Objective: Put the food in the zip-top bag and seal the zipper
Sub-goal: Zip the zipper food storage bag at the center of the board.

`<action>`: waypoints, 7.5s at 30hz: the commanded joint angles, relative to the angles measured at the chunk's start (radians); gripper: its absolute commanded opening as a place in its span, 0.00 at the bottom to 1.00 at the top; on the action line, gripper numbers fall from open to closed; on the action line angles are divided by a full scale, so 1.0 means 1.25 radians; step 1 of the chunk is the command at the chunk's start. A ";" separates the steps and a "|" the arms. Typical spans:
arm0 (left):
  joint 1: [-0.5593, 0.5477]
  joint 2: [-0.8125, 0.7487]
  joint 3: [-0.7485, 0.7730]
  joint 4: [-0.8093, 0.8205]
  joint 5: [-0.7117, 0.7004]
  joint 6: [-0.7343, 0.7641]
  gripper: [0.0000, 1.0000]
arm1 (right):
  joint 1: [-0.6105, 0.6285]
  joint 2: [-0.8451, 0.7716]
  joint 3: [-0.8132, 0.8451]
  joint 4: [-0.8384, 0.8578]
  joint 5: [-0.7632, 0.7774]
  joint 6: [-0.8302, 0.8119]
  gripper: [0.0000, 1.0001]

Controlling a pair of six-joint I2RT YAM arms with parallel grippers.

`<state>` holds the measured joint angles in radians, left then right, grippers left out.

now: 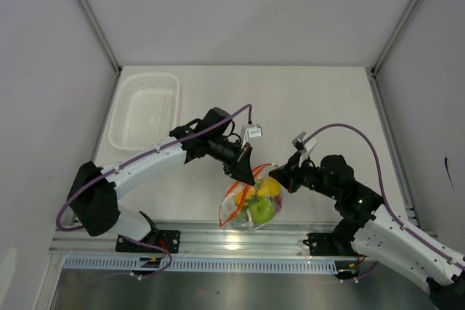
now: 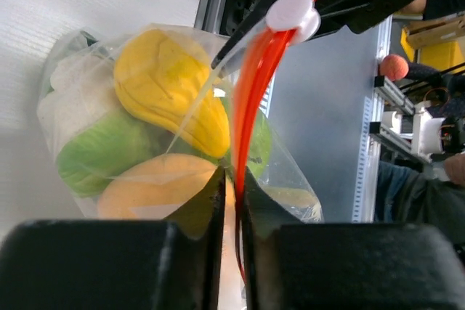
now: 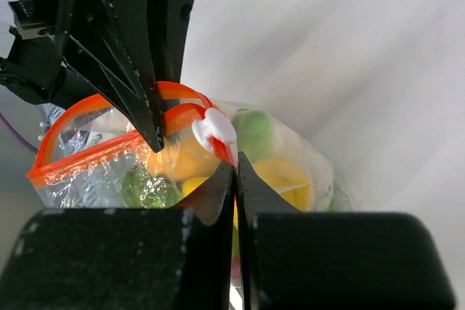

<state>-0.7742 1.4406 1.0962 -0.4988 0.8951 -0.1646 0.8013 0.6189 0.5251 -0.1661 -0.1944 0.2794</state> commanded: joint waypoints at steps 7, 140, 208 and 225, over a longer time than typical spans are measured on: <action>0.006 -0.092 0.070 0.057 -0.030 0.004 0.69 | -0.010 0.031 0.065 0.027 -0.090 0.011 0.00; -0.101 -0.122 0.031 0.049 -0.229 0.092 0.01 | -0.040 -0.048 0.040 0.097 -0.045 0.175 0.00; -0.068 -0.103 0.057 -0.001 -0.233 0.057 0.01 | -0.139 0.033 -0.010 0.252 -0.194 0.216 0.00; -0.094 -0.080 0.086 -0.013 -0.209 0.032 0.00 | -0.143 0.053 0.065 0.078 -0.323 0.123 0.46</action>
<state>-0.8852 1.3285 1.1549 -0.4976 0.5972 -0.1070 0.6243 0.6868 0.5236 0.0227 -0.5533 0.5182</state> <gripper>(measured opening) 0.037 0.347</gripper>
